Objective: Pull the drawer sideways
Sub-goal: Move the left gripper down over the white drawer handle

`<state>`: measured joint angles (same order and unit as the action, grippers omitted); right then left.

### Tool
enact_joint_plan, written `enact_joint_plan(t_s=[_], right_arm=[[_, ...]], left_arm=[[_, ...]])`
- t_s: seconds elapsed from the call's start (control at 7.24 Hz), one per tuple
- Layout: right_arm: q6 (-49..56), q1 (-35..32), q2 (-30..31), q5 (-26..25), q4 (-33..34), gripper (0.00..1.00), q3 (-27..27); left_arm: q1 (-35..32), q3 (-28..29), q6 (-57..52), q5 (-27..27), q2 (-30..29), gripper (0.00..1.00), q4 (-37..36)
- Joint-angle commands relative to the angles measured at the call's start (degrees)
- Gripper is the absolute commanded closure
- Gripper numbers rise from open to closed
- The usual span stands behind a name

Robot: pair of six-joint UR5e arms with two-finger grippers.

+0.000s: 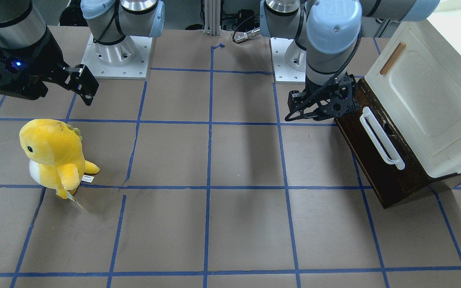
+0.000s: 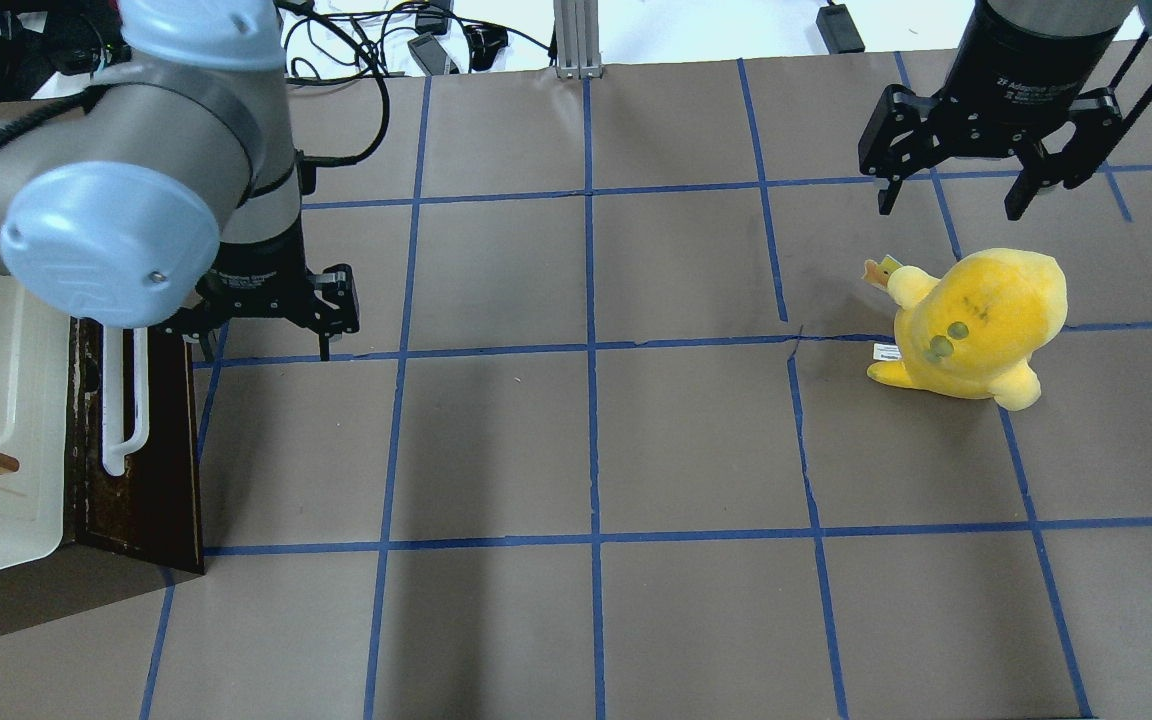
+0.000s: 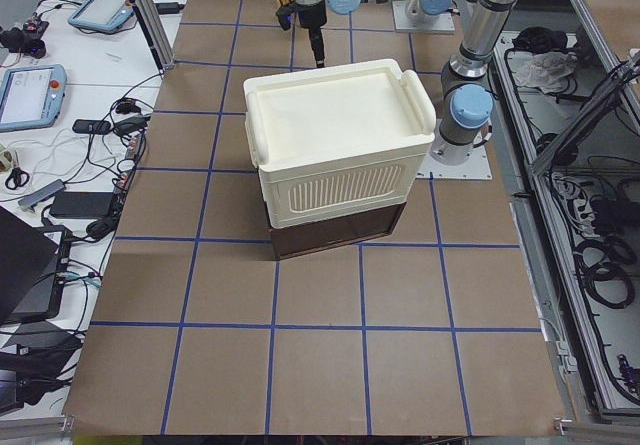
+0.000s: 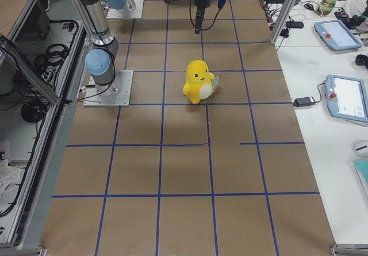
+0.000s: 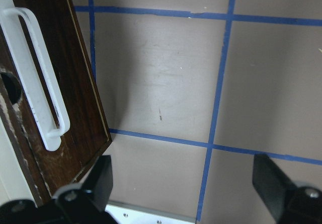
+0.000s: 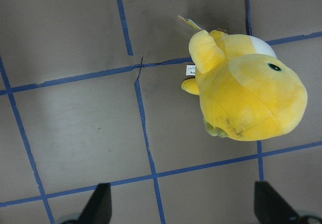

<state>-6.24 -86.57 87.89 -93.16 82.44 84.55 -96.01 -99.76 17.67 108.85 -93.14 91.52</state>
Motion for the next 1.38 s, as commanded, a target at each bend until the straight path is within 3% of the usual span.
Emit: enact_joint_plan(t_s=[0.0,0.14,0.41,0.55,0.69,0.97,1.24], right_arm=[[0.00,0.00,0.00,0.00,0.00,0.00,0.00],[0.00,0.00,0.00,0.00,0.00,0.00,0.00],[0.00,0.00,0.00,0.00,0.00,0.00,0.00],[0.00,0.00,0.00,0.00,0.00,0.00,0.00],[0.00,0.09,0.00,0.00,0.00,0.00,0.00],[0.00,0.00,0.00,0.00,-0.09,0.00,0.00],[0.00,0.00,0.00,0.00,0.00,0.00,0.00]], left_arm=[[-2.07,-4.63,10.74,7.50,-3.61,0.00,0.15],[-2.33,-5.26,14.89,11.61,-5.80,0.00,0.15],[-5.92,-5.09,16.51,27.56,-11.42,0.00,0.41],[-6.03,-5.09,17.04,32.26,-14.14,0.00,-0.11],[-6.03,-5.09,18.00,34.39,-17.04,0.00,-0.20],[-6.03,-5.53,19.24,45.26,-21.36,0.00,0.58],[-5.33,-5.62,18.98,48.72,-23.83,0.00,2.33]])
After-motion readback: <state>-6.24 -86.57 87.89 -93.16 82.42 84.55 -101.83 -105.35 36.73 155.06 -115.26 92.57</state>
